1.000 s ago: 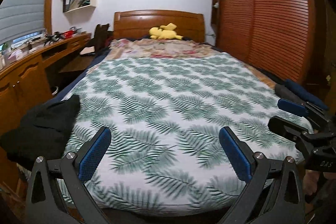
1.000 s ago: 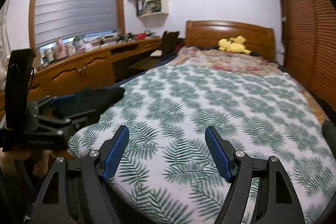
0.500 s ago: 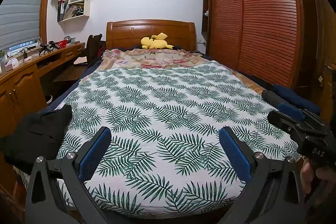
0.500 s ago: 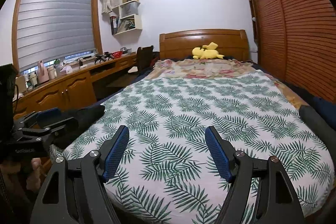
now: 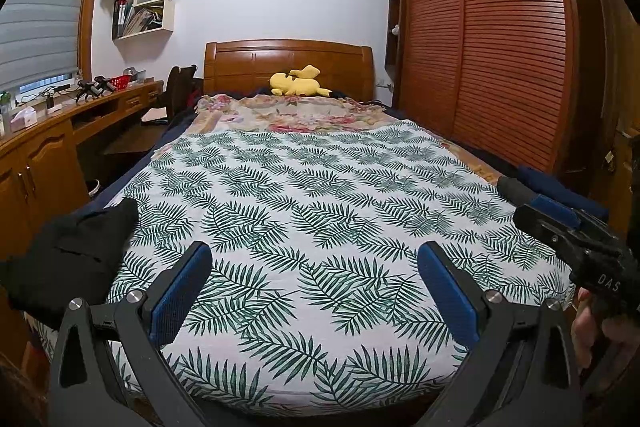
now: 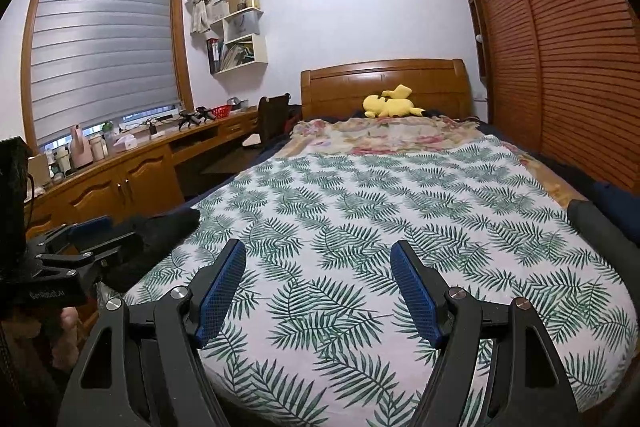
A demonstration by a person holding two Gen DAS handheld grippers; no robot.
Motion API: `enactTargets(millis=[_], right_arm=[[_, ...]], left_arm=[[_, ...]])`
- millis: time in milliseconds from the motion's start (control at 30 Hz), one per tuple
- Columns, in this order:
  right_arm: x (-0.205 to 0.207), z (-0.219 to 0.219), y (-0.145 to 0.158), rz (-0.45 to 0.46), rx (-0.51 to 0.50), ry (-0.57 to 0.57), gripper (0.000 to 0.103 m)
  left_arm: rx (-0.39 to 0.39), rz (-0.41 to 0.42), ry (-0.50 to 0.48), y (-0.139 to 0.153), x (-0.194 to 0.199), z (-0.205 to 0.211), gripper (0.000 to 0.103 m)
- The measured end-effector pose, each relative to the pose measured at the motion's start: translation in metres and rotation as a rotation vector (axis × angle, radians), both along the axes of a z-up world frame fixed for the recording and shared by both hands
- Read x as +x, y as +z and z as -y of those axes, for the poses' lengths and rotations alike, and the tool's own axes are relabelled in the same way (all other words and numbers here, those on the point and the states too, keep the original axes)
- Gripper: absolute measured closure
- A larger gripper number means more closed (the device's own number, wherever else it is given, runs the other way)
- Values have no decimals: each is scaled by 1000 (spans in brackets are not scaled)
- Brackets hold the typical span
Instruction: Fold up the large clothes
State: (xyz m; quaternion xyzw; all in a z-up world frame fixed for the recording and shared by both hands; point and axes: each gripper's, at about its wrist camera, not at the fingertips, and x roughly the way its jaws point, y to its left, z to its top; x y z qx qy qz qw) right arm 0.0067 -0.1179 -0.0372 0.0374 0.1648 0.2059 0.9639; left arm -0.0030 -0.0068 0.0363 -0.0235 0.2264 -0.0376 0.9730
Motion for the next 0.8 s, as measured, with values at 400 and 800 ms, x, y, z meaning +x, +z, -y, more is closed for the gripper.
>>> enactTargets(millis=[400, 800], right_arm=[[1, 6, 0, -2, 2, 1, 27], [-2, 8, 0, 0, 3, 0, 27]], left_arm=[[-1, 7, 0, 2, -2, 3, 0], [4, 17, 1, 4, -6, 8, 0]])
